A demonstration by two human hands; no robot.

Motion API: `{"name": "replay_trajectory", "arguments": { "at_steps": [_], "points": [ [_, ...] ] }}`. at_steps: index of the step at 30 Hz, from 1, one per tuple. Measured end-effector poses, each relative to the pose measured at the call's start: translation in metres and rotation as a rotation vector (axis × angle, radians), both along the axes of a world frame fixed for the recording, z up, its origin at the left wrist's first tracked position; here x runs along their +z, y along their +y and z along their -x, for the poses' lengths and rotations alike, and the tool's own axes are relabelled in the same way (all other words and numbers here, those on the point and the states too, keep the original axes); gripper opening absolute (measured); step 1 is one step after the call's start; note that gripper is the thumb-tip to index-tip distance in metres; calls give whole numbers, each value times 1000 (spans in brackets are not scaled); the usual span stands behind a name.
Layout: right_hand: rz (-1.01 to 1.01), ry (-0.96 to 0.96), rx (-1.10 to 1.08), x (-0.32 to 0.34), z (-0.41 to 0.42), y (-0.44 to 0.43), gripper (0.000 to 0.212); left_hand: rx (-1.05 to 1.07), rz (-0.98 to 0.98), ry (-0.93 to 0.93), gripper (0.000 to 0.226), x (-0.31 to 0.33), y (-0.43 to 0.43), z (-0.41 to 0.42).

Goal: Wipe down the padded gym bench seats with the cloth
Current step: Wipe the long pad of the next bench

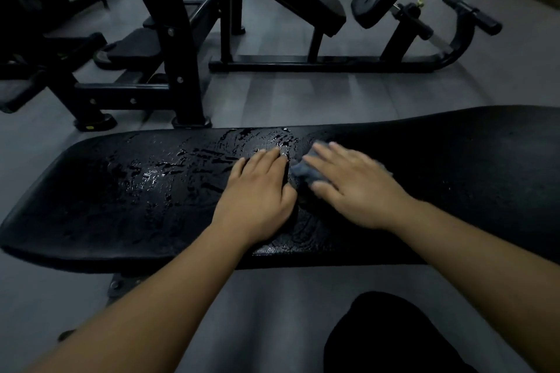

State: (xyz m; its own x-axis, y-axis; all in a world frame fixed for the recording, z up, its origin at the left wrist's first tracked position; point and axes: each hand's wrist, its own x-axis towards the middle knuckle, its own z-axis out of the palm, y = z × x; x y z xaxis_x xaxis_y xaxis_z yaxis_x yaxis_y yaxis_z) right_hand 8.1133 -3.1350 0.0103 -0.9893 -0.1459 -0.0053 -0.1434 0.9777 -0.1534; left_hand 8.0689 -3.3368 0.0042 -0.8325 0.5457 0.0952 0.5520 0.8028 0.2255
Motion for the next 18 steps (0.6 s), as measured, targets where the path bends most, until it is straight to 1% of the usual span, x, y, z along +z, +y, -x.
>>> {"name": "replay_trajectory", "arguments": {
  "at_steps": [1,3,5,6,8,10,11,13,15,17,18],
  "points": [
    [-13,-3,-50,0,16,11,80,5,3,8,64,1,2,0],
    [-50,1,-148,-2,56,16,68,17,14,14,65,1,4,0],
    [-53,25,-160,-3,81,-4,61,20,24,8,67,-1,3,1],
    [-50,36,-128,-3,83,-15,60,22,25,7,67,0,3,2],
    [-43,44,-3,-3,60,-28,64,29,23,5,67,1,2,2],
    [-24,50,100,-3,24,-19,74,32,33,-5,66,2,2,4],
    [-19,36,116,-3,13,-6,78,31,46,-17,67,3,2,5],
    [-31,-1,58,-2,17,25,81,23,82,-54,70,7,5,6],
    [-61,-6,-79,-2,47,44,78,-3,96,-78,71,11,12,15],
    [-67,8,-191,-3,75,32,68,-48,106,-67,69,13,22,34],
    [-79,17,-208,-5,78,22,65,-66,113,-61,66,13,28,42]
  ]
}}
